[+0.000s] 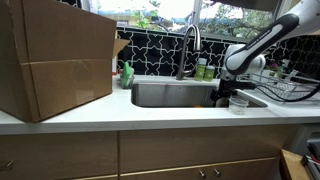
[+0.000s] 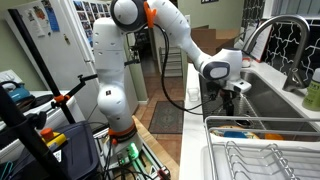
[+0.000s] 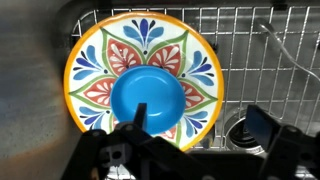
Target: Remove a blue bowl from the sink and place it on the dish drying rack
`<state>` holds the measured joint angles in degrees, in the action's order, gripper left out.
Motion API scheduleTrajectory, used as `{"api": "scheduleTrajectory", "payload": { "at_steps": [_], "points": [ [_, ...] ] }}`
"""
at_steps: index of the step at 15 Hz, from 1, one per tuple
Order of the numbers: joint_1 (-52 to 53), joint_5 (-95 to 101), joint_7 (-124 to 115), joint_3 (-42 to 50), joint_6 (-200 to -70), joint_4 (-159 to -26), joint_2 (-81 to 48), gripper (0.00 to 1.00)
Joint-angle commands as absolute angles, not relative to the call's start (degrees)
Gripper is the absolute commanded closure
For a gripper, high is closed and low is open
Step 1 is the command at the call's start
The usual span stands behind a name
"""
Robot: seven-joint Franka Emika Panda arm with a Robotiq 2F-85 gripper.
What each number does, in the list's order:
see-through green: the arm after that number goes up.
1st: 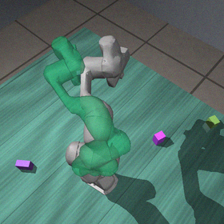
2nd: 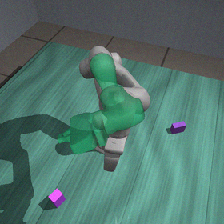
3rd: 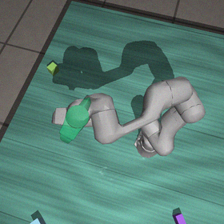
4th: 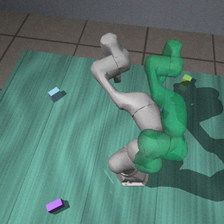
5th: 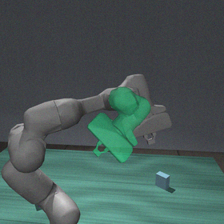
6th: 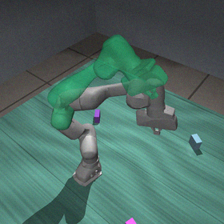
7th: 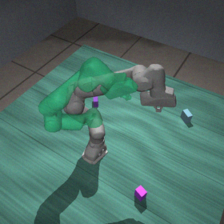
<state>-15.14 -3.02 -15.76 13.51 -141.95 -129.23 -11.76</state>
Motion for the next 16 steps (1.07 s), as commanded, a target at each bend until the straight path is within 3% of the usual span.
{"api": "scheduleTrajectory", "payload": {
  "at_steps": [1, 14, 16],
  "points": [
    [-15.6, -5.4, -15.9, 14.6, -144.1, -124.5, -19.8, 0.00],
    [-16.6, -12.7, -16.1, 13.4, -146.7, -114.6, -33.9, 0.00],
    [-16.6, -13.6, -16.0, 13.0, -146.8, -113.6, -34.9, 0.09]
  ]
}}
